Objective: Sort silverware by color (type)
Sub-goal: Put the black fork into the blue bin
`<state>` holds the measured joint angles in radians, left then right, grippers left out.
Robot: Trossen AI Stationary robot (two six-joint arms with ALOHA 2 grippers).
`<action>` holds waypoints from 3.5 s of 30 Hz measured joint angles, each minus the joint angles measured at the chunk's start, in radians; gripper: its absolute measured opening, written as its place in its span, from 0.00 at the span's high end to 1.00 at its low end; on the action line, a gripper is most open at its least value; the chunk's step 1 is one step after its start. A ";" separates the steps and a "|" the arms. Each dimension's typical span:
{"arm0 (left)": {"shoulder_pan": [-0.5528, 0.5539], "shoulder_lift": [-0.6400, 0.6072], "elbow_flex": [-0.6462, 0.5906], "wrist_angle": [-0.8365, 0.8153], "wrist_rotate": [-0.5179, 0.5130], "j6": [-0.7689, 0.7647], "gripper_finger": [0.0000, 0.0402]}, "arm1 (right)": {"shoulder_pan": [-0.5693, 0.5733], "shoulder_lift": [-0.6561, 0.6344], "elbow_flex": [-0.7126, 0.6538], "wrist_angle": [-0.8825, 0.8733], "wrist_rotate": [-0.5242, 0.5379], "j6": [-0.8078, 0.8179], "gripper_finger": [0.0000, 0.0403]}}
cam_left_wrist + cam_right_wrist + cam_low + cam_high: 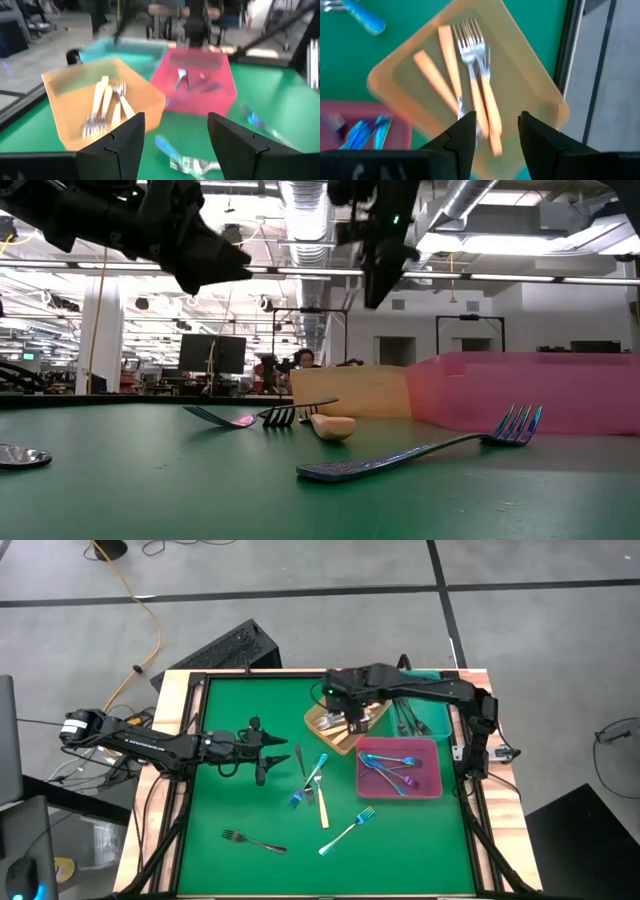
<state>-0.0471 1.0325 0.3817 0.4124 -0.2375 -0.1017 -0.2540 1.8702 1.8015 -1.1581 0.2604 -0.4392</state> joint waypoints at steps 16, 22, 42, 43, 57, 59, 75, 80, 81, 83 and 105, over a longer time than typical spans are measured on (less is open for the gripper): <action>0.005 0.177 0.121 -0.272 0.189 0.206 0.50 | 0.103 -0.031 0.443 -0.411 -0.191 0.121 0.58; 0.005 0.377 0.302 -0.506 0.188 0.442 0.50 | 0.196 -0.117 0.459 -0.413 -0.189 0.165 0.58; 0.152 0.688 0.623 -0.766 0.398 0.771 0.50 | 0.471 -0.261 0.458 -0.413 -0.126 0.371 0.58; 0.152 0.688 0.623 -0.775 0.399 0.789 0.50 | 0.476 -0.261 0.458 -0.413 -0.126 0.371 0.58; 0.185 0.688 0.608 -0.794 0.476 0.931 0.50 | 0.504 -0.261 0.458 -0.413 -0.124 0.421 0.58; 0.188 0.694 0.608 -0.795 0.504 0.950 0.50 | 0.503 -0.261 0.458 -0.413 -0.124 0.429 0.58; 0.188 0.814 0.639 -0.811 0.539 0.979 0.73 | 0.503 -0.261 0.458 -0.412 -0.124 0.458 0.58; 0.189 0.814 0.639 -0.826 0.535 0.988 0.90 | 0.503 -0.261 0.458 -0.412 -0.124 0.471 0.58; 0.189 0.814 0.639 -0.825 0.534 0.988 0.94 | 0.504 -0.261 0.458 -0.412 -0.124 0.474 0.58; 0.189 0.815 0.639 -0.825 0.528 0.977 0.98 | 0.504 -0.261 0.458 -0.412 -0.124 0.476 0.58; 0.081 0.741 0.635 -1.049 0.129 0.734 1.00 | 0.503 -0.261 0.458 -0.400 -0.124 0.475 0.58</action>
<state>0.0338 1.7737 1.0164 -0.6365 -0.1089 0.6324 0.2493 1.6096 2.2597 -1.5581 0.1360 0.0360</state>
